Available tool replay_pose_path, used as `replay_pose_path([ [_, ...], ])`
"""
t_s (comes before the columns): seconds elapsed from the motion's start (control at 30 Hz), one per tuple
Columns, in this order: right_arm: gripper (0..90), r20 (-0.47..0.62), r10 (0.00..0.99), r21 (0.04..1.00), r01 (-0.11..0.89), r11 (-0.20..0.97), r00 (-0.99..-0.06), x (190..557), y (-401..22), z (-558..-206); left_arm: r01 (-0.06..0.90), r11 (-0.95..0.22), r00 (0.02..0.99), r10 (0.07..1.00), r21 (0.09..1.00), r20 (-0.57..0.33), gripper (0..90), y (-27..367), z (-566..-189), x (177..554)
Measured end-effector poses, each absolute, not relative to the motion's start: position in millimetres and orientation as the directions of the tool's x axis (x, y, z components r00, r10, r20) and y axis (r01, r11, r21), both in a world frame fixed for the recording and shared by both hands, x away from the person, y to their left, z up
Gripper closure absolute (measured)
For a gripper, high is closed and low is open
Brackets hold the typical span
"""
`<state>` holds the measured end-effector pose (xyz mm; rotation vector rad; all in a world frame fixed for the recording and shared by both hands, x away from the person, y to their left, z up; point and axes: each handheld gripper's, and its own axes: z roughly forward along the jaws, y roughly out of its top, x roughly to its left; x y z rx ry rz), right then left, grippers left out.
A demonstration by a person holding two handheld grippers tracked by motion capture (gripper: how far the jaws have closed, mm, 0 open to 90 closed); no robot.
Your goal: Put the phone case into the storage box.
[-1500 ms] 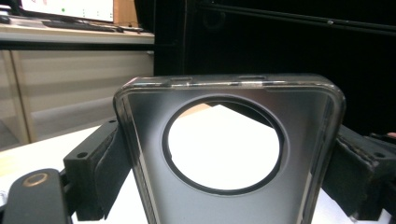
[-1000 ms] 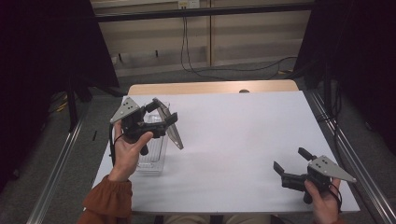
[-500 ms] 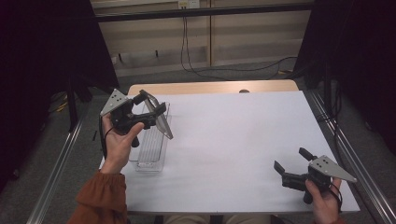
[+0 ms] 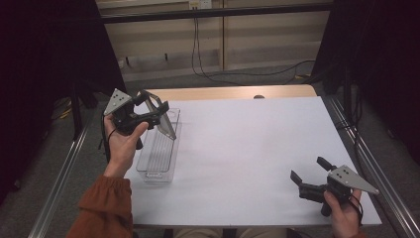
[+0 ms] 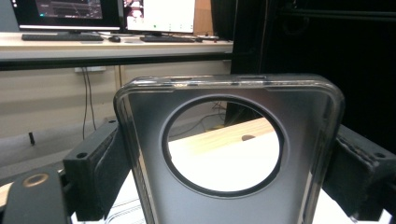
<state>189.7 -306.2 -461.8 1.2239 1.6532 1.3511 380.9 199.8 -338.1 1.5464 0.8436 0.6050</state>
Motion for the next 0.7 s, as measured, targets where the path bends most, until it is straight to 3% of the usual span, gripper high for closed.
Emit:
replay_pose_path([
  [0.7, 0.0, 0.063, 0.934, 0.969, 0.244, 0.027, -0.353, 190, -305, -463, 0.176, -0.032, 0.525, 0.848, 0.984, -0.066, 11.8, 211, -350, 412],
])
